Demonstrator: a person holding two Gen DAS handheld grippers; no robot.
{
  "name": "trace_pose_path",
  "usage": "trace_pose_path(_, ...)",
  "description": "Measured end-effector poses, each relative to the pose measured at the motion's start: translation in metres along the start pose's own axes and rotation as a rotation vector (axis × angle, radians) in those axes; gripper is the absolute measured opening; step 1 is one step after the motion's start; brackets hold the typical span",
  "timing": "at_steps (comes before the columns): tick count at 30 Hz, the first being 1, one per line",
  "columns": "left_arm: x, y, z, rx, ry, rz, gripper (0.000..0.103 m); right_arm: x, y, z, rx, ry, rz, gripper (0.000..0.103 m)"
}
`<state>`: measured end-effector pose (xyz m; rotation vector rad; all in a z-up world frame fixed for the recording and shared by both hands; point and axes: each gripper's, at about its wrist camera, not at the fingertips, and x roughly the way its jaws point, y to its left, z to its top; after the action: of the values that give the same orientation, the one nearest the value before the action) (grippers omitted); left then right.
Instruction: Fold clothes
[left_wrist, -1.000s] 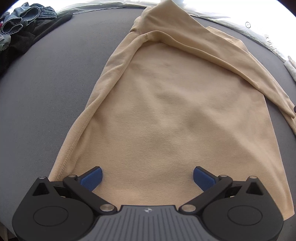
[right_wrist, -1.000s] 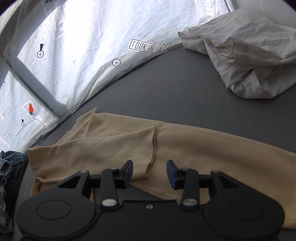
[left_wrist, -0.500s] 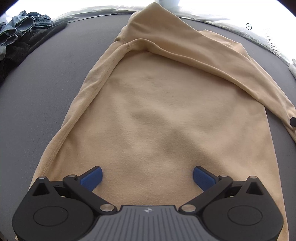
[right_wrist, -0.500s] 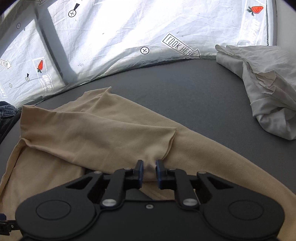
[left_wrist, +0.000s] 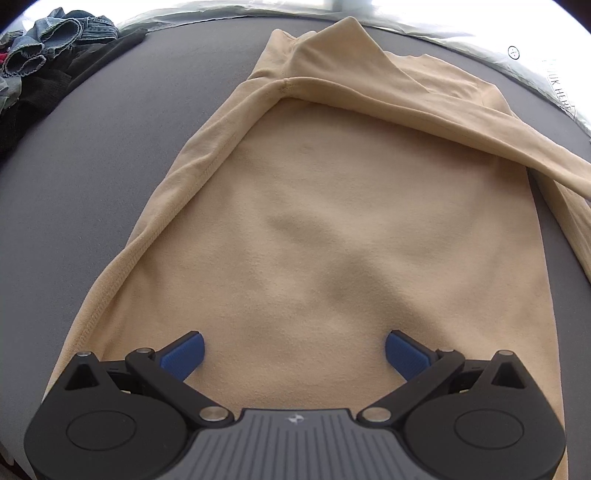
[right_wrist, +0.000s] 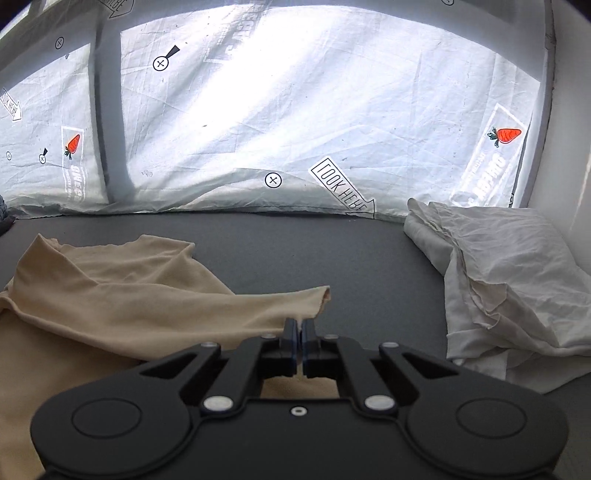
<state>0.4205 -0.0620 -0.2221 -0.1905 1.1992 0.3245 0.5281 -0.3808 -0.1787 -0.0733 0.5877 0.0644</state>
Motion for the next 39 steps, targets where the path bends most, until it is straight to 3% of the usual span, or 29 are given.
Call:
trace_pose_path(9, 0.000, 0.002, -0.002, -0.001, 0.003, -0.002, 0.103, 0.016, -0.024, -0.013, 0.042, 0.061, -0.092, 0.002)
trace_pose_path(15, -0.003, 0.004, -0.005, 0.011, -0.004, -0.009, 0.103, 0.029, -0.022, -0.026, 0.083, 0.195, -0.081, 0.004)
trace_pose_path(17, -0.004, 0.005, -0.006, 0.018, -0.006, -0.014, 0.103, 0.024, -0.023, -0.027, 0.120, 0.206, -0.071, 0.009)
trace_pose_path(18, -0.004, 0.005, -0.006, 0.022, -0.008, -0.015, 0.103, 0.020, -0.023, -0.027, 0.144, 0.203, -0.064, 0.024)
trace_pose_path(19, -0.004, 0.003, -0.005, 0.027, -0.013, -0.017, 0.103, 0.014, -0.022, -0.027, 0.172, 0.196, -0.061, 0.046)
trace_pose_path(21, -0.004, 0.003, -0.006, 0.040, -0.025, -0.022, 0.103, 0.004, -0.021, -0.027, 0.227, 0.187, -0.045, 0.061)
trace_pose_path(26, -0.004, 0.004, -0.005, 0.069, -0.038, -0.045, 0.103, -0.020, -0.007, -0.028, 0.331, 0.182, 0.033, 0.071)
trace_pose_path(30, -0.012, 0.016, -0.007, 0.067, -0.075, -0.131, 0.103, -0.043, 0.018, -0.030, 0.341, 0.143, 0.091, 0.075)
trace_pose_path(35, -0.044, 0.036, -0.014, 0.104, -0.202, -0.215, 0.103, -0.077, 0.057, -0.035, 0.341, 0.093, 0.156, 0.079)
trace_pose_path(39, -0.065, 0.063, -0.018, 0.122, -0.275, -0.249, 0.103, -0.093, 0.092, -0.046, 0.366, 0.141, 0.219, 0.074)
